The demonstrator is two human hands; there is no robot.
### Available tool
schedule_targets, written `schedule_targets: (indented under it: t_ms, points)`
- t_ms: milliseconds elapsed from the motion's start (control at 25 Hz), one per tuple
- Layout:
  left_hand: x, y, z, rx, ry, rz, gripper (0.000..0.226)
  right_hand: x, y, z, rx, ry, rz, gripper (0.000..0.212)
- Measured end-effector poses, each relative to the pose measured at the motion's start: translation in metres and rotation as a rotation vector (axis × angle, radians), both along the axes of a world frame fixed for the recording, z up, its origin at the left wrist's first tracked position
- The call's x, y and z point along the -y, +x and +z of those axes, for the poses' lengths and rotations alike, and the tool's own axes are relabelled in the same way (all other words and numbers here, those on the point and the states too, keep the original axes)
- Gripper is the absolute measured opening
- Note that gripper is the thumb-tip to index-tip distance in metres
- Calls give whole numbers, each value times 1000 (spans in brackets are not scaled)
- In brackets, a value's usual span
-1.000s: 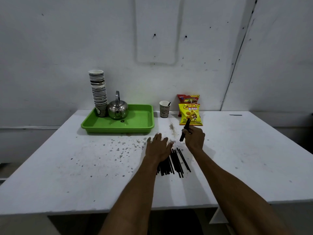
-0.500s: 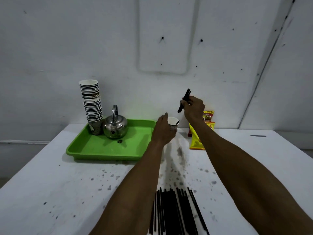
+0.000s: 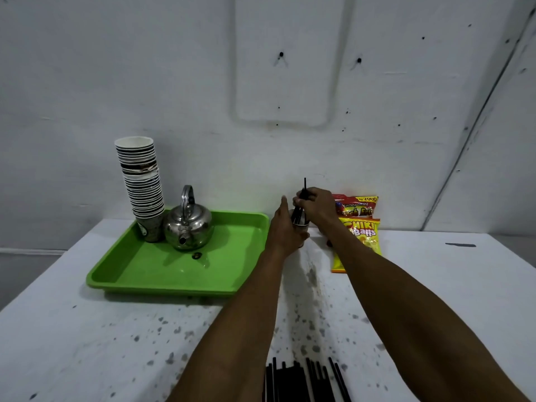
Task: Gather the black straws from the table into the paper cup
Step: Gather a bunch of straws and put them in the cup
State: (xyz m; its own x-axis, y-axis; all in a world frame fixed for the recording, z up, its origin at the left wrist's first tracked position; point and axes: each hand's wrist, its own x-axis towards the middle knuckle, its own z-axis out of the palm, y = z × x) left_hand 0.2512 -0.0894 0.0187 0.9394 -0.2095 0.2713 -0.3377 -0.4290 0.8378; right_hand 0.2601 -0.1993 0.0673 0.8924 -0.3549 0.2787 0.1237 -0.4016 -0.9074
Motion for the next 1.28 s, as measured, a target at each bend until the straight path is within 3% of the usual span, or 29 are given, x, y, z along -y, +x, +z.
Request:
schedule_targets:
  t_ms: [120,360,560,720,1120,1280]
  points:
    - [2,1,-3,-5,-12,16,103,-2,-6,0,11,-44,-24,20]
    - [-1,-1,-5,-33,-31,9,106,-4,-13,-1,33,-96,-77,41]
    - [-4,-9,0,-8,36,53,104,-5,-23,3,91,-204,-117,29]
    - [-13,-27,3,60,234,6,98,-2,-40,5,150,-250,-161,27]
    - [-45,-99,-4,211,608,-62,82,-13,-114,-22,84,-403,-210,24]
    - [-56,-141,-11,153,626,-75,70,-23,-156,-42,-112,-512,-222,30]
